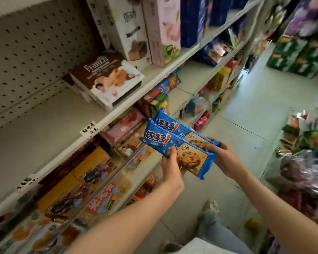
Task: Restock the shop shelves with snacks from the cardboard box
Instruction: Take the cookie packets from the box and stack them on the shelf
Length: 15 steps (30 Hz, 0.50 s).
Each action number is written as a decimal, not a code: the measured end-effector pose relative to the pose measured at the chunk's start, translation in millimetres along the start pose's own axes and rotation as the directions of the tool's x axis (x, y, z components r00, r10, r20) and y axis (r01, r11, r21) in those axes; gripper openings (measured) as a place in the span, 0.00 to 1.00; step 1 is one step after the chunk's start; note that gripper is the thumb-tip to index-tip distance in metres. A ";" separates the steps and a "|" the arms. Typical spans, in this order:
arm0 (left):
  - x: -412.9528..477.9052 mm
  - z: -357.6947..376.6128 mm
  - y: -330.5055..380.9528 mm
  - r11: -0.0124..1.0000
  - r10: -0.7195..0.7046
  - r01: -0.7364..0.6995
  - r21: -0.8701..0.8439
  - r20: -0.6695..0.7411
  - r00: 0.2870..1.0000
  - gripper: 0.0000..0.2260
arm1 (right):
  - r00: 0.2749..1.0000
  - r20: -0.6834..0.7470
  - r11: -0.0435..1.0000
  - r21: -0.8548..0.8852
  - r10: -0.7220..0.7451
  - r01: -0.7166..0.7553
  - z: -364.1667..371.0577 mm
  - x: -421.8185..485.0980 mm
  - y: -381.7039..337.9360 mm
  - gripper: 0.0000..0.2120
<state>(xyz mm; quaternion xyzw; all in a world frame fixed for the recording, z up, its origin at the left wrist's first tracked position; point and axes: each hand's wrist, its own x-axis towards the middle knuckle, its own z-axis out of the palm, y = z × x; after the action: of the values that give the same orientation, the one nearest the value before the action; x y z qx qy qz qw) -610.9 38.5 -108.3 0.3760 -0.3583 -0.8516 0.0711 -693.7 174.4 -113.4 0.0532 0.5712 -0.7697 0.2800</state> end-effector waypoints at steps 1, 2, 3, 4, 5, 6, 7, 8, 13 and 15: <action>10.1 14.8 -3.7 1.000 -0.006 0.006 0.009 0.008 1.000 0.16 | 1.000 -0.018 1.000 0.011 0.000 0.000 -9.8 9.0 -8.0 0.09; 20.7 32.1 -8.0 1.000 -0.018 0.018 0.010 0.025 1.000 0.16 | 0.999 -0.035 1.000 0.016 0.000 0.000 -21.8 19.9 -16.5 0.10; 34.7 56.5 -14.0 0.999 -0.027 0.027 0.022 0.036 0.999 0.16 | 0.999 -0.050 1.000 0.022 -0.004 0.005 -38.3 33.3 -29.8 0.10; 46.1 72.4 -16.9 0.999 -0.038 0.037 0.015 0.046 0.998 0.16 | 0.998 -0.058 1.000 0.029 -0.007 0.008 -49.1 43.9 -39.1 0.10; 58.1 89.3 -19.4 0.999 -0.041 0.040 0.019 0.056 0.998 0.16 | 0.997 -0.071 0.999 0.034 -0.007 0.010 -59.2 54.1 -50.0 0.09; 73.7 112.4 -24.4 0.999 -0.048 0.047 0.011 0.069 0.996 0.15 | 0.997 -0.075 1.000 0.027 -0.015 0.017 -75.6 69.6 -64.0 0.09; 84.8 122.8 -24.5 0.999 -0.044 0.043 0.011 0.077 0.996 0.16 | 0.997 -0.073 1.000 0.017 -0.019 0.020 -80.1 77.7 -72.1 0.08; 99.3 144.8 -29.3 0.999 -0.052 0.052 0.007 0.087 0.995 0.16 | 0.997 -0.072 1.000 0.011 -0.020 0.021 -95.0 92.2 -86.2 0.08; 160.7 211.8 -40.5 0.998 -0.055 0.053 0.020 0.123 0.991 0.19 | 0.995 -0.096 1.000 -0.005 -0.014 0.013 -138.8 154.5 -131.3 0.14; 180.5 226.9 -40.7 0.997 -0.076 0.073 0.023 0.124 0.989 0.20 | 0.996 -0.092 0.999 -0.039 -0.008 0.005 -146.8 174.7 -144.5 0.13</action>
<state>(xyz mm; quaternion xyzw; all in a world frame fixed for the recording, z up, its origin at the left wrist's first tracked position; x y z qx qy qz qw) -889.3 124.2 -137.3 0.3359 -0.3554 -0.8722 0.0134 -946.1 270.8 -111.0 0.0813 0.5985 -0.7561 0.2520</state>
